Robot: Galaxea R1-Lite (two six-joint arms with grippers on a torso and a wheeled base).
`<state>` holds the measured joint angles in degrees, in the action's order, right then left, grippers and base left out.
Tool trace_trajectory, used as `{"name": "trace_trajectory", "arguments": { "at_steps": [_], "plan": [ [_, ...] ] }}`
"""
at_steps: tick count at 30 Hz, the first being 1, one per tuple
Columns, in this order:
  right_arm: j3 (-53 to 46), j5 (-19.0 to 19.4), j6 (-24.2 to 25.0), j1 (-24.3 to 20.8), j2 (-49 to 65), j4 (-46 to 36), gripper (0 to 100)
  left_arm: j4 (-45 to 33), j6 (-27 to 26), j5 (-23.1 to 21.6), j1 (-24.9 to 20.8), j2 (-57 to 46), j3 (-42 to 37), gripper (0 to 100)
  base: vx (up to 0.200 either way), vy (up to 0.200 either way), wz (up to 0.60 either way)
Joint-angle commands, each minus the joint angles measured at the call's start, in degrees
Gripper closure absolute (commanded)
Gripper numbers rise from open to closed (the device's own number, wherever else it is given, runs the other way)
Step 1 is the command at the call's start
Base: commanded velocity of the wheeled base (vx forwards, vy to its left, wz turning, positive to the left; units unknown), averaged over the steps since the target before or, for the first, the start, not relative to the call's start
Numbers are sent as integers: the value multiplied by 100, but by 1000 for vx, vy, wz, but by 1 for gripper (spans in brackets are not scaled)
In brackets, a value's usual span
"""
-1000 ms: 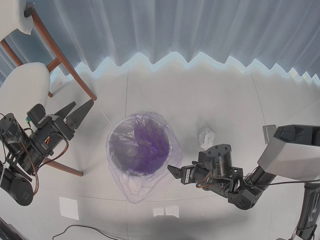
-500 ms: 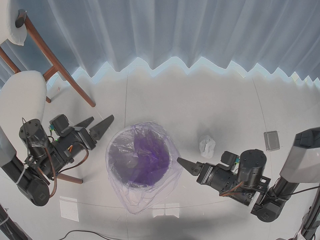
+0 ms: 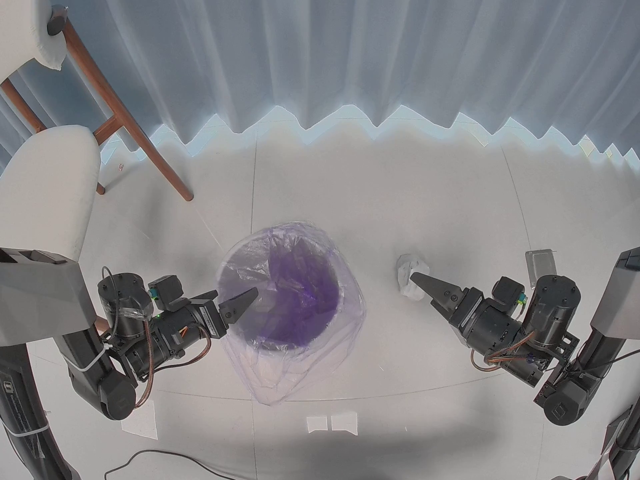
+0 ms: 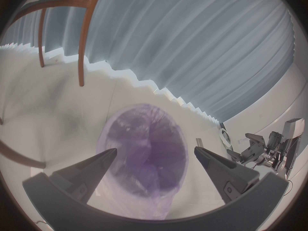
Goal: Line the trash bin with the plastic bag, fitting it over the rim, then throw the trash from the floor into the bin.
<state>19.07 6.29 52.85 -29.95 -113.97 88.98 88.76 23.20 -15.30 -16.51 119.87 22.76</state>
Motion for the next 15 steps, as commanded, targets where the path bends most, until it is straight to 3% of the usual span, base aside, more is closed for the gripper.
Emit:
{"name": "trace_trajectory", "arguments": {
  "at_steps": [1, 7, 8, 10, 15],
  "plan": [
    [-35, 13, 24, 104, -345, 102, 0, 1, 0, 176, -90, 195, -17, 0, 0, 0, 0],
    [-35, 13, 24, 156, -521, 102, 0, 1, 0, 783, -160, 485, 299, 0, 0, 0, 0],
    [-35, 13, 33, 192, -530, 102, 0, 1, 0, 1214, -160, 511, 343, 0, 0, 0, 0],
    [-35, 13, 50, 200, -574, 102, 0, -8, -35, 1486, -151, 458, 299, 0, 0, 0, 0],
    [-17, 13, 77, 200, -767, 102, 0, -8, -35, 1609, -11, 555, 484, 0, 0, 0, 0]
  ]
}}
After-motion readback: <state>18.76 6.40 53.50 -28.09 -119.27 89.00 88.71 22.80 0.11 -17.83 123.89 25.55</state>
